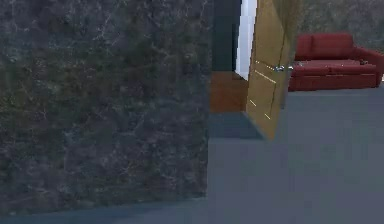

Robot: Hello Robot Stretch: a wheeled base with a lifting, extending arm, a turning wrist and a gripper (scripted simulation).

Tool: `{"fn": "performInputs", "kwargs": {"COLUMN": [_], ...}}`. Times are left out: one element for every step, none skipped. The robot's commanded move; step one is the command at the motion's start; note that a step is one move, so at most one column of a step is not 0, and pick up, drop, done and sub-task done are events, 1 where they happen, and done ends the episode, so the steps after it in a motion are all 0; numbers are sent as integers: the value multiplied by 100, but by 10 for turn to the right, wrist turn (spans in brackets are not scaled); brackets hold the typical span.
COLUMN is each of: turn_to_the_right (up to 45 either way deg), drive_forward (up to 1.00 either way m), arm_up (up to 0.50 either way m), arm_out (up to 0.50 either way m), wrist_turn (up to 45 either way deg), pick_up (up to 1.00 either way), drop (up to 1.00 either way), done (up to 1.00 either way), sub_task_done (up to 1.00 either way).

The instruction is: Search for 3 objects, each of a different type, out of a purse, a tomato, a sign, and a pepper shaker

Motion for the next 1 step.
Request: {"fn": "performInputs", "kwargs": {"turn_to_the_right": [450], "drive_forward": [0], "arm_up": [0], "arm_out": [0], "wrist_turn": [0], "pick_up": [0], "drop": [0], "done": [0], "sub_task_done": [0]}}
